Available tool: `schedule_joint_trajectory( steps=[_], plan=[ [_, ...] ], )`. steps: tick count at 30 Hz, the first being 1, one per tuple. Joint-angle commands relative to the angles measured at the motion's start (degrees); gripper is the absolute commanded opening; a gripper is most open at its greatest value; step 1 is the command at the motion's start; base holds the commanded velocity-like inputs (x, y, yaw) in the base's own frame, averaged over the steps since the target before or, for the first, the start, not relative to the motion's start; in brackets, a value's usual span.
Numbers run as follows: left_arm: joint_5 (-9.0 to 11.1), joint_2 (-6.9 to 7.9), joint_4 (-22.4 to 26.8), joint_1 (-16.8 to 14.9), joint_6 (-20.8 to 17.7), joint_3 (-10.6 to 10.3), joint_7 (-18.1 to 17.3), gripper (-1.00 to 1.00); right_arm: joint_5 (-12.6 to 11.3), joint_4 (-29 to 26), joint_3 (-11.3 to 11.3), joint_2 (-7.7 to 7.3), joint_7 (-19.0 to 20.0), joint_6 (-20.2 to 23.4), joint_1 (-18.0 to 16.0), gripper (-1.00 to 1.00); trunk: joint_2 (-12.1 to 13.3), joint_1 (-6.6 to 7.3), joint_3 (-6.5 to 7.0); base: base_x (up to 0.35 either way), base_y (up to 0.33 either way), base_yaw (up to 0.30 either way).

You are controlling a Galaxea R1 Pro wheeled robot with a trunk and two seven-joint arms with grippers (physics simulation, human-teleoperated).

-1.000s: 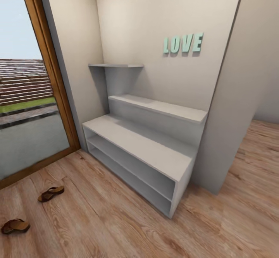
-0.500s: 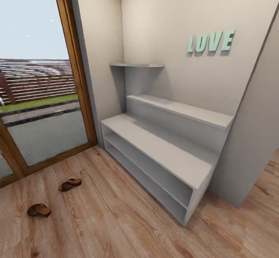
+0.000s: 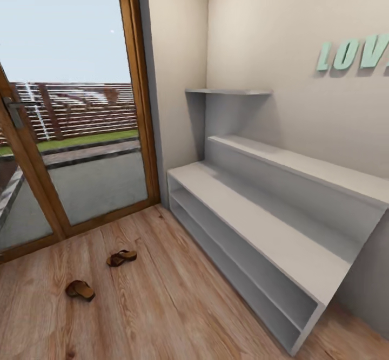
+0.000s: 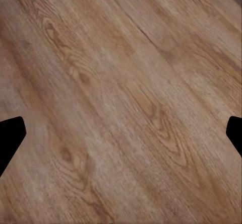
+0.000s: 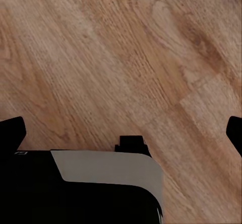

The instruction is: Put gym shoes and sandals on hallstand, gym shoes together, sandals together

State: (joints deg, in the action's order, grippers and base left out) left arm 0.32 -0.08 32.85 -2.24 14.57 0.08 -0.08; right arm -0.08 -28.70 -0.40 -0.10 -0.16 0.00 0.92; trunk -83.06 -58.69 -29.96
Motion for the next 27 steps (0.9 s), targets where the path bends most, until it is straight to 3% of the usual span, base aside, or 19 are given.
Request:
schedule_joint_trajectory(
  steps=[1, 8, 16, 27],
  plan=[
    [0.03, -0.01, -0.06, -0.04, 0.19, 0.01, -0.01, 1.0, -0.01, -0.12, -0.04, 0.0, -0.02, 0.0, 0.05, 1.0, -0.02, -0.03, -0.04, 0.287, 0.186, 0.3],
    [0.06, -0.06, -0.06, -0.04, 0.19, -0.06, 0.06, 1.0, -0.01, -0.04, -0.04, 0.0, -0.02, 0.0, 0.05, 1.0, -0.02, -0.03, -0.04, 0.313, 0.087, 0.3],
    [-0.21, -1.71, 0.34, -0.11, 0.19, -0.09, 0.15, 1.0, 0.0, 0.16, -0.04, -0.04, -0.02, 0.0, 0.05, 1.0, -0.02, -0.03, -0.04, 0.343, 0.007, 0.3],
    [-0.14, -1.57, 0.19, -0.12, 0.23, 0.06, 0.08, 1.0, -0.1, 0.17, -0.05, -0.08, 0.06, 0.0, 0.05, 1.0, -0.02, -0.03, -0.04, 0.339, -0.068, 0.3]
  ],
)
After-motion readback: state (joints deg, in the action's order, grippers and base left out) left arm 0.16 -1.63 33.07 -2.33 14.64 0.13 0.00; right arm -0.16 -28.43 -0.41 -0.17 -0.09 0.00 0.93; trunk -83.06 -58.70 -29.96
